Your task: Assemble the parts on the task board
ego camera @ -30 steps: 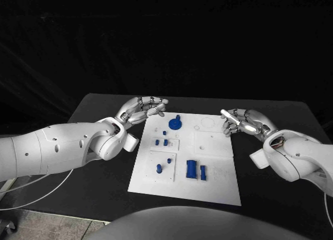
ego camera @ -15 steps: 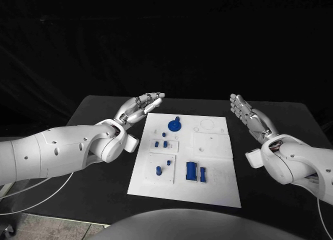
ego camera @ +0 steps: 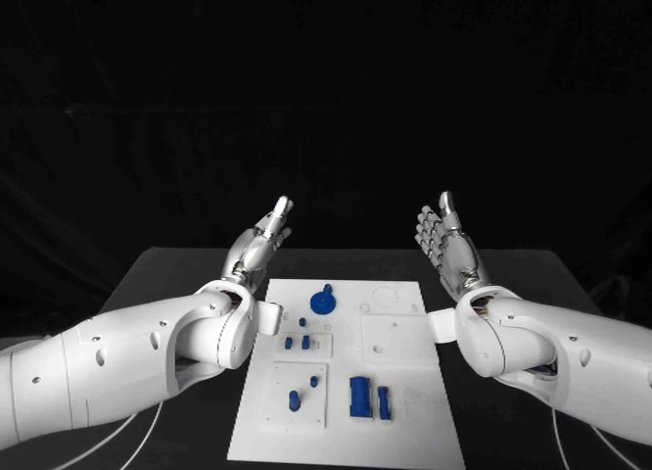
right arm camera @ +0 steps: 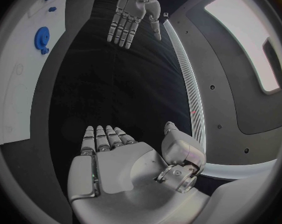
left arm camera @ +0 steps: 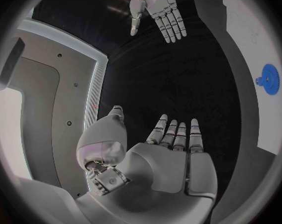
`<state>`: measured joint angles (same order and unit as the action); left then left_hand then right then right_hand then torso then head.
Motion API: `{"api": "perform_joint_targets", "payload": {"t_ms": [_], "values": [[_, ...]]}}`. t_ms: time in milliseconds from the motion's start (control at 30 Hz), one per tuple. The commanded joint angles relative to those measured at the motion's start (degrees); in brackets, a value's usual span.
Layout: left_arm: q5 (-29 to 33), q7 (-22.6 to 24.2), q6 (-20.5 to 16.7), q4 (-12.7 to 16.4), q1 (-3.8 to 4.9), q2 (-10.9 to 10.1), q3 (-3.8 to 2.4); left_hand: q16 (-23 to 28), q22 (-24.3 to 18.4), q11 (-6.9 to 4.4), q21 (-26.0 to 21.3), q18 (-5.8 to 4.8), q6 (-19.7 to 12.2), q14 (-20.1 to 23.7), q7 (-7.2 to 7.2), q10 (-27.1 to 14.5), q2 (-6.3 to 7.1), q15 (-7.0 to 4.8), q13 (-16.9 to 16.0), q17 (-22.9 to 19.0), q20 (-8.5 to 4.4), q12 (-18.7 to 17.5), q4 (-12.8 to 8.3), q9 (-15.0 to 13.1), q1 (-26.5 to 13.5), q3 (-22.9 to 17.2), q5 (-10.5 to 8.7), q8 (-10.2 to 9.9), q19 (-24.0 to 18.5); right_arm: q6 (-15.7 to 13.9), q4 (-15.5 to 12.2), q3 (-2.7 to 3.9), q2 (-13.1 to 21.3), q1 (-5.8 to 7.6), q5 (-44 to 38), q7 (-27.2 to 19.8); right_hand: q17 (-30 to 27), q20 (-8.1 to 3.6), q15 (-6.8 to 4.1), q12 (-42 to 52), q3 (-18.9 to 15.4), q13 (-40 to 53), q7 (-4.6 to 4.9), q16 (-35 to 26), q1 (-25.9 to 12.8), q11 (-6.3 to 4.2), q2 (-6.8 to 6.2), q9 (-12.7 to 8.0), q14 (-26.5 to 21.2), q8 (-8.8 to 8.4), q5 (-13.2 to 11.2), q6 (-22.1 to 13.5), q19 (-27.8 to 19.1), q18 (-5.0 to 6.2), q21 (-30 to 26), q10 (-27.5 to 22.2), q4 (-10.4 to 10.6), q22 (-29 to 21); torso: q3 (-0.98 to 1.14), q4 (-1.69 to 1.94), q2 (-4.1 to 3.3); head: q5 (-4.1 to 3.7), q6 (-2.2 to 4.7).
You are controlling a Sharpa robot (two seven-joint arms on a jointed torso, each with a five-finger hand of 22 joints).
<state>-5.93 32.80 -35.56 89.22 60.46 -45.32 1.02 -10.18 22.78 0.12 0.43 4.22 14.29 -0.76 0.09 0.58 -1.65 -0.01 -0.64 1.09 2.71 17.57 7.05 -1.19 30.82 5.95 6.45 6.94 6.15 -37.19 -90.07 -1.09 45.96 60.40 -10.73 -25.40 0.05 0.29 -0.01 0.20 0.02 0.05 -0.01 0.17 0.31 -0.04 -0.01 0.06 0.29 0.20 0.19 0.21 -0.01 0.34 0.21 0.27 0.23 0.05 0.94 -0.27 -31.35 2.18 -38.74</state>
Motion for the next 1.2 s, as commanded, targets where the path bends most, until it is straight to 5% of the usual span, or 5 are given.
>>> {"api": "perform_joint_targets", "payload": {"t_ms": [33,100,133,200,1200], "values": [[5.2,-2.6,-7.5,0.5,-0.18,0.4,-0.49,3.2,-7.1,-0.12,-0.4,-4.22,-4.4,0.8,-0.09,-0.6,1.65,0.01,0.6,-1.1,-2.71,-5.5,-2.2,1.2,-9.6,-1.8,-2.01,-2.2,-1.9,-5.6,0.1,0.44,-0.6,-0.17,8.5,-3.7,-0.1,-0.29,0.01,-0.2,0.0,-0.1,0.01,-0.2,-0.3,0.04,0.01,-0.1,-0.3,-0.20,-0.2,-0.2,0.0,-0.34,-0.2,-0.3,-0.2,-0.1,-0.64,0.18,0.12,-1.30,2.54],[5.8,-2.9,-8.4,0.7,-0.28,0.6,-0.93,3.8,-8.5,-0.12,-0.4,-4.22,-5.3,0.8,-0.09,-0.6,1.65,0.01,0.6,-1.1,-2.71,-6.6,-2.7,1.2,-11.6,-6.0,-2.42,-2.6,-6.1,-6.5,0.1,0.86,-1.0,-0.22,9.9,-4.2,-0.1,-0.29,0.01,-0.2,0.0,-0.1,0.01,-0.2,-0.3,0.04,0.01,-0.1,-0.3,-0.20,-0.2,-0.2,0.0,-0.34,-0.2,-0.3,-0.2,-0.1,-0.80,0.23,0.15,-1.77,3.52],[5.9,-3.0,-8.5,0.7,-0.30,0.6,-1.00,4.0,-9.1,-0.12,-0.4,-4.22,-5.7,0.8,-0.09,-0.6,1.65,0.01,0.6,-1.1,-2.71,-7.0,-3.0,1.2,-12.3,-6.0,-6.45,-2.8,-6.1,-6.7,0.1,0.97,-1.1,-0.23,10.3,-4.3,-0.1,-0.29,0.01,-0.2,0.0,-0.1,0.01,-0.2,-0.3,0.04,0.01,-0.1,-0.3,-0.20,-0.2,-0.2,0.0,-0.34,-0.2,-0.3,-0.2,-0.1,-0.85,0.24,0.16,-1.91,3.80],[5.9,-3.0,-8.6,0.7,-0.30,0.6,-1.02,4.5,-10.0,-0.12,-0.4,-4.22,-6.3,0.8,-0.09,-0.6,1.65,0.01,0.6,-1.1,-2.71,-7.7,-7.1,1.2,-13.6,-6.0,-6.45,-6.9,-6.1,-6.9,0.1,1.08,-1.3,-0.24,10.7,-4.4,-0.1,-0.29,0.01,-0.2,0.0,-0.1,0.01,-0.2,-0.3,0.04,0.01,-0.1,-0.3,-0.20,-0.2,-0.2,0.0,-0.34,-0.2,-0.3,-0.2,-0.1,-0.91,0.26,0.17,-2.09,4.19],[5.9,-3.0,-8.6,0.7,-0.30,0.6,-1.02,10.2,-22.8,-0.12,-0.4,-4.22,-14.3,0.8,-0.09,-0.6,1.65,0.01,0.6,-1.1,-2.71,-17.6,-7.1,1.2,-30.8,-6.0,-6.45,-6.9,-6.1,-6.9,0.1,1.09,-1.3,-0.24,10.7,-4.4,-0.1,-0.29,0.01,-0.2,0.0,-0.1,0.01,-0.2,-0.3,0.04,0.01,-0.1,-0.3,-0.20,-0.2,-0.2,0.0,-0.34,-0.2,-0.3,-0.2,-0.1,-0.94,0.27,0.17,-2.18,4.36]]}}
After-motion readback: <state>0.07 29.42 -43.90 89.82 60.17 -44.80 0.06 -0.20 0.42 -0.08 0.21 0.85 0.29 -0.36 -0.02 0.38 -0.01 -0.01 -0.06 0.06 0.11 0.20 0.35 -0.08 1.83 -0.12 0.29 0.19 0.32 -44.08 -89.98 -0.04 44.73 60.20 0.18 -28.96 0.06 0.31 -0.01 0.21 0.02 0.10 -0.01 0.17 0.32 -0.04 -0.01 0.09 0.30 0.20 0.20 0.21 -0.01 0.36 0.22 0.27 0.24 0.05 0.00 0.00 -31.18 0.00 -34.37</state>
